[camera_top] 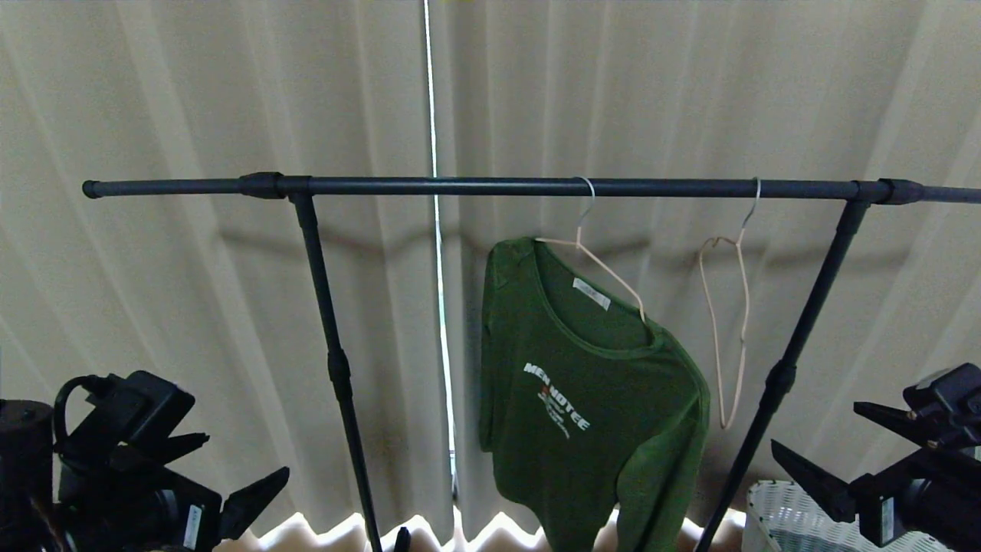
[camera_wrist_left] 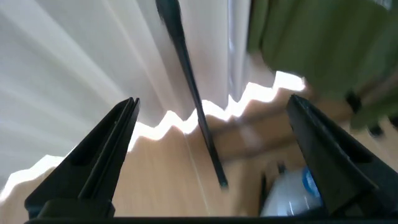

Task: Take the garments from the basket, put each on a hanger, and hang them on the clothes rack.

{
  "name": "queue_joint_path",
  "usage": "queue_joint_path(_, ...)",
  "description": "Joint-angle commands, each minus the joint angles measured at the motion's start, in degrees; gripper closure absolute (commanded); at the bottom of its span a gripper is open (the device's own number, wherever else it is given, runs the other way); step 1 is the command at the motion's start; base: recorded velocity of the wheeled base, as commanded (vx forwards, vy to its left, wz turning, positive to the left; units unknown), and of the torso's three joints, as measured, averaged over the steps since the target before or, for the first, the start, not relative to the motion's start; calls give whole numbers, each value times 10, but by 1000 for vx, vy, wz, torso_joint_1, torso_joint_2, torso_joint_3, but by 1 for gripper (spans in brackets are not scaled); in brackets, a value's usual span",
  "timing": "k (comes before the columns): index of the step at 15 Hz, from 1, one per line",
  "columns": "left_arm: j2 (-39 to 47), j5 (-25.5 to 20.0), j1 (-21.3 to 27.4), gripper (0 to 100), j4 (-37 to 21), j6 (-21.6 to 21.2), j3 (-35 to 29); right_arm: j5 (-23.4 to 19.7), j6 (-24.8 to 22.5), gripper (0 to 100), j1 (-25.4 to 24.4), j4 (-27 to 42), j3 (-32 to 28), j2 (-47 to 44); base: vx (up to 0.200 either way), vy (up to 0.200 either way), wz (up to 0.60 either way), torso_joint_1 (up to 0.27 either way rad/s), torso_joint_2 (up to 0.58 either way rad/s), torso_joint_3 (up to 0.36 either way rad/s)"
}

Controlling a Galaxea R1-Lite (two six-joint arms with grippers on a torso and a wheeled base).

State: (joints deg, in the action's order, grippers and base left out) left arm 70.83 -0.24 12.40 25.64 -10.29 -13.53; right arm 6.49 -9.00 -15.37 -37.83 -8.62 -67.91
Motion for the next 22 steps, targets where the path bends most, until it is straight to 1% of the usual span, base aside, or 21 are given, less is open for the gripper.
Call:
queue_joint_path(1,-90,-1,-2,0,-71,-1,-23,1,-1,0,25,-1,-1,-7,0,0,0,0,0,0)
queue_joint_path(2,-97,0,-2,0,-74,-2,-20,1,-1,0,33,-1,-1,-8,0,0,0,0,0,0)
queue_joint_path(4,-106,0,0,0,-73,-5,-16,0,-1,0,68,-2,-2,-6,0,0,0,0,0,0)
queue_joint_path(6,-106,-1,0,0,-62,-7,-8,0,-1,0,80,-2,0,-4,0,0,0,0,0,0)
queue_joint_path(8,-106,-1,0,0,-47,-9,-2,0,-1,0,81,-1,2,-5,0,0,0,0,0,0)
queue_joint_path(10,-110,-1,-1,0,-20,-10,10,0,-2,0,83,-1,2,-6,0,0,0,0,0,0)
queue_joint_path(15,-107,-1,-1,0,-15,-10,11,1,-9,0,93,0,4,-9,0,0,0,0,0,0)
queue_joint_path(22,-106,-1,-1,0,-15,-10,11,2,-14,0,93,-1,7,-9,0,0,0,-177,420,239)
